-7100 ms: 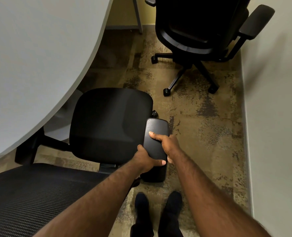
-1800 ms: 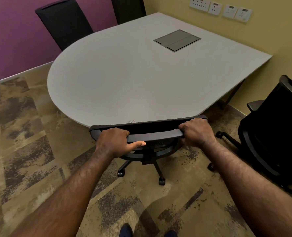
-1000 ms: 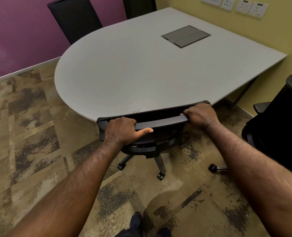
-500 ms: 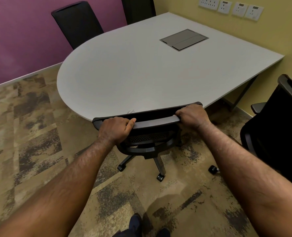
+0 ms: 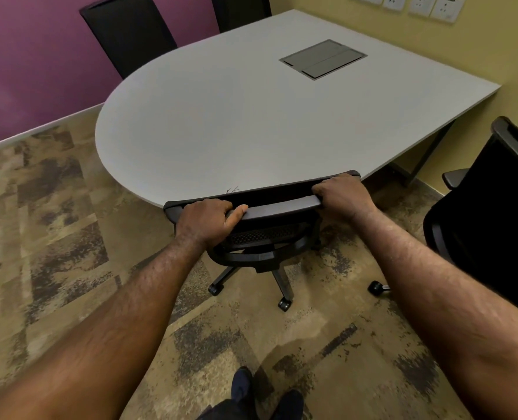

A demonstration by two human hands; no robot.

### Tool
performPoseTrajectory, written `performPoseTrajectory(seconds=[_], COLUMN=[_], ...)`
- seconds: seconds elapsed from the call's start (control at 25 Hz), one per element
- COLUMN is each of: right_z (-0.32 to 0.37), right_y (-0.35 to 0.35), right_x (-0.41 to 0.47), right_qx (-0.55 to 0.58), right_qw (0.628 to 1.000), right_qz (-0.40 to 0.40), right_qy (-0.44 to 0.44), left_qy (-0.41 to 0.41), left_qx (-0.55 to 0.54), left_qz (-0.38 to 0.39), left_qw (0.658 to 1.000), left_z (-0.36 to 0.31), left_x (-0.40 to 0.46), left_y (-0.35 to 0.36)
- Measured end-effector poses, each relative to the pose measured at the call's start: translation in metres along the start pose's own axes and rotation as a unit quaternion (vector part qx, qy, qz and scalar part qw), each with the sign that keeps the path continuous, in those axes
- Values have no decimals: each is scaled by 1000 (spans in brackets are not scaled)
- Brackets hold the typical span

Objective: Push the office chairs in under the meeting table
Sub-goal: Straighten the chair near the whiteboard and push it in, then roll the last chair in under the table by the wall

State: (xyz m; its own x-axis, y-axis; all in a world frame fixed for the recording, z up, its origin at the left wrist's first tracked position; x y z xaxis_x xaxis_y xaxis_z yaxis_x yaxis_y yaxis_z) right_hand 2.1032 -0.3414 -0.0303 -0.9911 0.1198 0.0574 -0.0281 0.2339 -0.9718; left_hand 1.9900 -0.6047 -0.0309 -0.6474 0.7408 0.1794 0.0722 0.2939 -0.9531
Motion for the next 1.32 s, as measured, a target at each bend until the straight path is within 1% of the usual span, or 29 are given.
performPoseTrajectory(seconds=[0.12,0.28,0.44,0.6,0.76,0.88,1.08,1.2,1.32], right_z=[7,13,24,32,35,29,4,-18,-41], right_y=[-2,-3,-5,-14,-30,-45,-74,-88,-97], right_x=[-6,-17,-23,-26,-34,-42,-58,-74,-94], right_qx=[25,46,40,52,73,79,51,32,6], right_qw=[999,997,995,994,989,985,975,967,955], right_qz=[-8,-53,-84,-96,-123,-130,-153,-152,-158], right_qy=[19,36,31,31,44,80,154,202,250], left_qy=[5,34,48,50,51,67,108,142,196], left_qx=[-13,-19,-26,-29,-41,-53,-83,-96,-99], left_qz=[1,-7,-29,-40,-78,-97,-122,-127,-124], left_qw=[1000,999,998,997,995,992,983,977,968], left_z=[1,4,10,14,17,17,3,-14,-38], left_x=[-2,-6,-9,-11,-11,-2,22,44,71], left_y=[-2,-4,-8,-15,-28,-40,-56,-62,-64])
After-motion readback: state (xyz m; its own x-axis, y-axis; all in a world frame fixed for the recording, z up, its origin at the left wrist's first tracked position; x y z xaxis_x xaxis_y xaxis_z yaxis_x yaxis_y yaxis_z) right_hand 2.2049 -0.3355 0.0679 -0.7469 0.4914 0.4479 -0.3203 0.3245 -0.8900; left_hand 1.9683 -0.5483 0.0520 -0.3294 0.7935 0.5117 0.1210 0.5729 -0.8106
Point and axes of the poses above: each hand's wrist, its own x-axis towards the middle knuckle, its own y-axis out of the palm, z = x × y, the point moved 2 cm from there along x, towards the middle knuckle, and after that the axes turned 9 degrees about -x, right-handed, at the moved point
